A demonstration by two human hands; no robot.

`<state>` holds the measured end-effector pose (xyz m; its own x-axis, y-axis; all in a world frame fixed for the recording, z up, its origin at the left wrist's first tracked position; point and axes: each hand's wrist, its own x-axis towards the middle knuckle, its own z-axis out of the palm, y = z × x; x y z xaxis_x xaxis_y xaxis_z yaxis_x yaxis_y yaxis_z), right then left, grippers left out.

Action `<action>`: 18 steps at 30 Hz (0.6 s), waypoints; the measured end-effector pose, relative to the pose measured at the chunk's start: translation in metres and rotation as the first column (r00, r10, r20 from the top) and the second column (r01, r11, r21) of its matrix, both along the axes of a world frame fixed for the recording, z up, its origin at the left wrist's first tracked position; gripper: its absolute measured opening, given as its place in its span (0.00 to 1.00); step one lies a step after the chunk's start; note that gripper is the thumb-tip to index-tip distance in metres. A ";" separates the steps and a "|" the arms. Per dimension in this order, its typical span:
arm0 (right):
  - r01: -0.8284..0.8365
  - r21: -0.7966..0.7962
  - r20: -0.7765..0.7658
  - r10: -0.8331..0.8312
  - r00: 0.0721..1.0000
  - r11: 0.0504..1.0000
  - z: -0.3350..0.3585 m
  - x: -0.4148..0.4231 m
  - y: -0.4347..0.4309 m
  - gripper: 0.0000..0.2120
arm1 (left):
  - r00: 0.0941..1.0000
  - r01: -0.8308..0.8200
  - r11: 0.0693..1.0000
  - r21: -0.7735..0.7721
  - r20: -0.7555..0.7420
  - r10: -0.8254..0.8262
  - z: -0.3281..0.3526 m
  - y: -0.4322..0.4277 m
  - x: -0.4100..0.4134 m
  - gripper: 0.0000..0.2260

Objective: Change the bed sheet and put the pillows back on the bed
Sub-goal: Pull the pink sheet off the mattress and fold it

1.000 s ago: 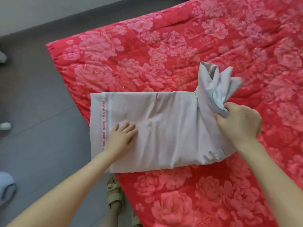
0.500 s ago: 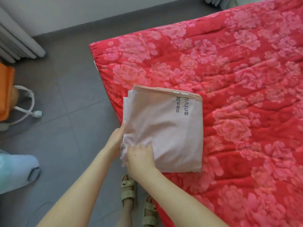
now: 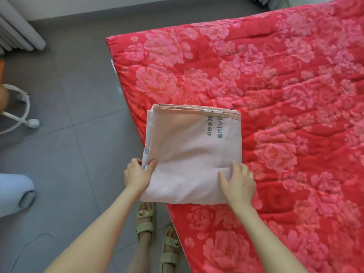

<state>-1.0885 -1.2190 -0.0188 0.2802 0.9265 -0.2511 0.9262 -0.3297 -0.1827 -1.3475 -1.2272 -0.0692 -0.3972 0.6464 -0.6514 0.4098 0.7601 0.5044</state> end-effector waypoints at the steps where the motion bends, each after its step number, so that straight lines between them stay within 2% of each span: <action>1: 0.101 -0.015 -0.038 -0.102 0.994 0.995 -0.005 0.010 0.005 0.27 | 1.000 -0.003 1.000 -0.031 0.013 0.003 -0.003 -0.001 -0.001 0.28; 3: 0.301 -0.121 -0.264 -0.323 0.909 0.946 -0.014 0.026 0.018 0.36 | 0.974 -0.089 0.989 -0.120 0.197 0.112 -0.005 -0.003 0.001 0.32; 5: 0.404 -0.296 -0.518 -0.501 0.694 0.865 -0.018 0.032 0.029 0.42 | 0.922 -0.144 0.970 -0.195 0.331 0.203 -0.005 -0.003 0.003 0.36; 6: 0.427 -0.344 -0.601 -0.546 0.584 0.836 -0.022 0.034 0.031 0.42 | 0.918 -0.136 0.969 -0.204 0.341 0.201 -0.007 -0.002 0.002 0.38; 7: 0.441 -0.361 -0.642 -0.562 0.521 0.821 -0.024 0.033 0.032 0.43 | 0.921 -0.125 0.971 -0.205 0.339 0.190 -0.008 -0.001 0.001 0.39; 9: 0.459 -0.330 -0.662 -0.548 0.510 0.825 -0.027 0.031 0.031 0.43 | 0.914 -0.122 0.972 -0.201 0.359 0.189 -0.009 0.000 -0.003 0.41; 11: 0.484 -0.256 -0.623 -0.526 0.579 0.837 -0.026 0.026 0.023 0.47 | 0.884 -0.125 0.968 -0.216 0.418 0.208 -0.004 0.001 -0.011 0.42; 13: 0.521 -0.216 -0.592 -0.535 0.603 0.826 -0.024 0.019 0.012 0.47 | 0.886 -0.089 0.971 -0.222 0.427 0.179 0.006 0.003 -0.025 0.43; 15: 0.524 -0.223 -0.595 -0.540 0.595 0.822 -0.026 0.011 -0.003 0.41 | 0.929 -0.015 0.976 -0.216 0.358 0.094 0.016 0.006 -0.041 0.41; 18: 0.544 -0.221 -0.610 -0.550 0.571 0.810 -0.011 -0.011 -0.020 0.34 | 0.973 0.085 0.983 -0.162 0.224 -0.047 0.039 0.011 -0.055 0.30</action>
<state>-1.0995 -1.2388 -0.0297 0.5093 0.6475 -0.5669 0.2371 -0.7388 -0.6309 -1.4025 -1.2163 -0.0298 -0.1932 0.5391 -0.8198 0.3559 0.8171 0.4535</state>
